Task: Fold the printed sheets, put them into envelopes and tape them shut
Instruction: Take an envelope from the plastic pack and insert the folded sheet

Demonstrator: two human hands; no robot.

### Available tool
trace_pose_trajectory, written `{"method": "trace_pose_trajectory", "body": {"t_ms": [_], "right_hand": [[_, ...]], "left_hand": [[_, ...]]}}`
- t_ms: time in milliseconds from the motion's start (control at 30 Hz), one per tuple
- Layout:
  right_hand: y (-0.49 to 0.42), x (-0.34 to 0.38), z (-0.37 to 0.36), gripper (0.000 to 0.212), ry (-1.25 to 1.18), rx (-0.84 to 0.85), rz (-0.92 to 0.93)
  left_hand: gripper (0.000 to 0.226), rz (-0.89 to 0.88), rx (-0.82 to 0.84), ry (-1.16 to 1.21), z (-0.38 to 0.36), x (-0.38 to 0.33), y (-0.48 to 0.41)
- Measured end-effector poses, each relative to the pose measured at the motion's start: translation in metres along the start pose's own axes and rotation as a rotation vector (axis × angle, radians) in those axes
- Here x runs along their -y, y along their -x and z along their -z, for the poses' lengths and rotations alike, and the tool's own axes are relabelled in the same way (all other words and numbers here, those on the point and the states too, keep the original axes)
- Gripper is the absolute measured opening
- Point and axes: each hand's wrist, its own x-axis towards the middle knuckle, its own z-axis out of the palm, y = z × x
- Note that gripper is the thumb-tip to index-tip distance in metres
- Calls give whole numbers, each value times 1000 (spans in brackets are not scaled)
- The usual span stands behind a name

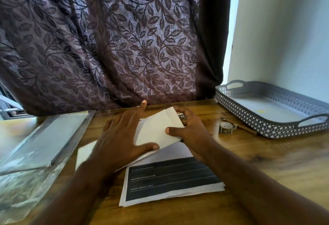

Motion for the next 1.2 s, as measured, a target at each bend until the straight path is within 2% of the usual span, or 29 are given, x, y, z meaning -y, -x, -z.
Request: {"method": "trace_pose_trajectory", "body": {"t_ms": [233,400,467,600,700,767,933,1033,1067,1167,1200], "right_hand": [[-3,5,10,59,-216,-59,-32],[-9,4,22,49,-229,-189,-48],[-11,3,27,46,-220,-231,-41],[-14,1,33,32,-177,-251,-19],[-14,0,32,21,-137,-209,-16],[-13,-1,29,13,-125,-158,-3],[-6,-2,18,9,-79,11,28],[-2,-3,10,26,-21,78,29],[-1,-3,8,26,-2,78,26],[-2,-7,5,5,84,80,39],[-2,-7,4,5,93,83,31]], "left_hand": [[72,315,-43,106,7,30,-1],[23,256,16,163,14,32,-3],[8,255,58,294,22,26,-5],[9,359,190,826,30,4,-2],[19,445,320,1085,28,-10,-1],[26,487,327,1199,22,-17,-2],[33,573,212,1338,4,-30,-3],[24,611,178,1342,0,-28,-5],[24,614,171,1318,-1,-26,-6],[26,610,167,1235,-6,-21,-7],[27,608,177,1216,-7,-21,-7]]}}
